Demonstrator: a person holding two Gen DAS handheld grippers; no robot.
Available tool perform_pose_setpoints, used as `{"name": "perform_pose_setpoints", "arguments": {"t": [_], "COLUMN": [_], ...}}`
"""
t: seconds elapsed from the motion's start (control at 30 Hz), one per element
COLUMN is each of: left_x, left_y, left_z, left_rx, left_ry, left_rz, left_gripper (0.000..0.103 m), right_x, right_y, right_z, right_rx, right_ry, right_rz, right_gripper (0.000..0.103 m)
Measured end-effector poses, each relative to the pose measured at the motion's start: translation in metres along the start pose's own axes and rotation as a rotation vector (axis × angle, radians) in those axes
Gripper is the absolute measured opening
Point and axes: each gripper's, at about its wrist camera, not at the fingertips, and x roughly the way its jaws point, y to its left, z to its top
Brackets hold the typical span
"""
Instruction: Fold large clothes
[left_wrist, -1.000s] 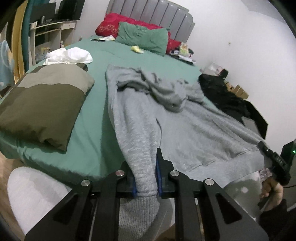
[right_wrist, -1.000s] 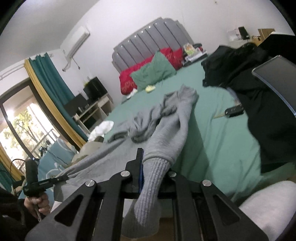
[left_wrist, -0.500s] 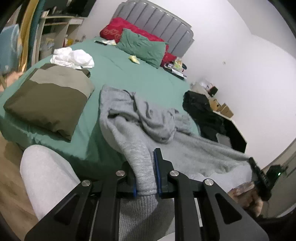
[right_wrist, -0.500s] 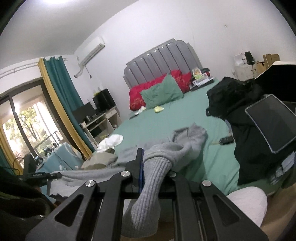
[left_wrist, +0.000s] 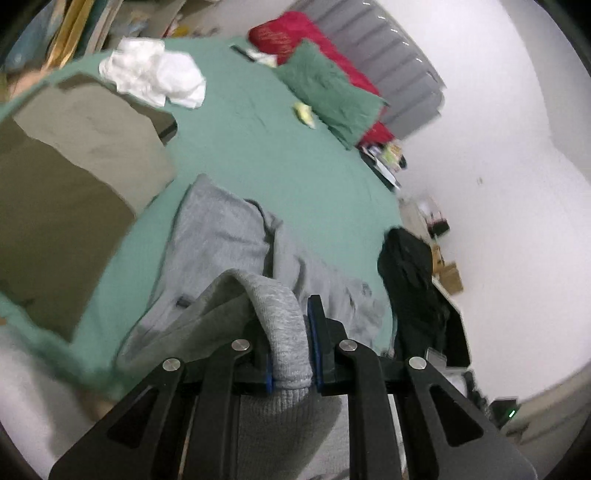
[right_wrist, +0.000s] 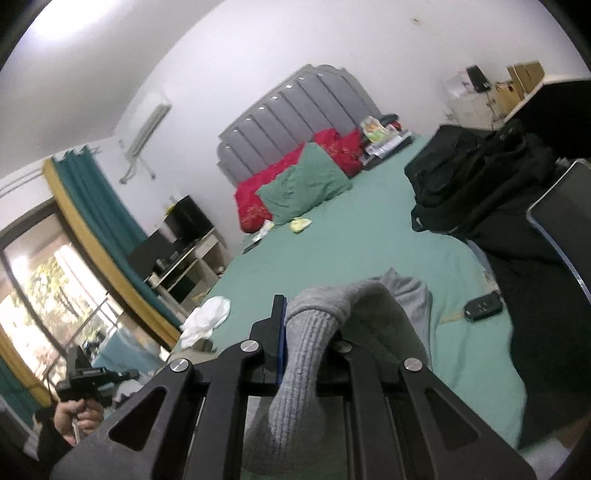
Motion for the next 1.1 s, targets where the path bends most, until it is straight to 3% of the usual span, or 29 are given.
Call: {"name": "perform_pose_setpoints", "arguments": {"t": [0.2, 0.33, 0.37, 0.4, 0.43, 0.47, 0.5, 0.6, 0.7, 0.77, 0.83, 0.93, 1.0, 1.1], "left_x": [0.084, 0.158, 0.170, 0.174, 0.173, 0.172, 0.169, 0.166, 0.171, 0.183, 0.193, 0.203, 0.207, 0.214], "left_y": [-0.007, 0.018, 0.026, 0.035, 0.044, 0.050, 0.056, 0.064, 0.062, 0.055, 0.050, 0.046, 0.031, 0.006], "left_z": [0.064, 0.128, 0.136, 0.140, 0.142, 0.143, 0.141, 0.129, 0.102, 0.079, 0.055, 0.047, 0.052, 0.061], "left_rx": [-0.062, -0.074, -0.067, -0.068, -0.075, -0.074, -0.062, 0.025, 0.211, 0.371, 0.524, 0.599, 0.647, 0.714], "left_ry": [0.006, 0.004, -0.005, -0.030, -0.082, -0.106, -0.120, -0.097, -0.009, 0.077, 0.104, 0.109, 0.073, 0.047], "left_rz": [0.031, 0.131, 0.163, 0.203, 0.244, 0.253, 0.248, 0.236, 0.260, 0.337, 0.440, 0.522, 0.501, 0.453], "left_gripper": [0.017, 0.026, 0.038, 0.062, 0.069, 0.075, 0.075, 0.075, 0.075, 0.075, 0.075, 0.075, 0.075, 0.075], "right_x": [0.098, 0.168, 0.190, 0.206, 0.225, 0.235, 0.236, 0.211, 0.177, 0.150, 0.136, 0.127, 0.131, 0.136], "right_y": [-0.016, -0.030, -0.040, -0.051, -0.067, -0.078, -0.084, -0.085, -0.083, -0.092, -0.105, -0.126, -0.138, -0.134], "right_z": [0.036, 0.053, 0.052, 0.051, 0.047, 0.043, 0.039, 0.033, 0.020, 0.002, -0.016, -0.047, -0.060, -0.055], "right_rx": [0.011, -0.048, -0.067, -0.059, -0.033, -0.020, -0.050, -0.086, -0.132, -0.110, -0.046, 0.029, 0.068, 0.026], "right_ry": [0.040, 0.049, 0.070, 0.102, 0.150, 0.160, 0.153, 0.122, 0.114, 0.153, 0.190, 0.254, 0.283, 0.267], "right_rz": [-0.063, -0.181, -0.227, -0.267, -0.306, -0.328, -0.362, -0.380, -0.373, -0.404, -0.400, -0.418, -0.430, -0.424], "right_gripper": [0.010, 0.011, 0.019, 0.044, 0.064, 0.095, 0.101, 0.101, 0.101, 0.101, 0.101, 0.101, 0.101, 0.101]}}
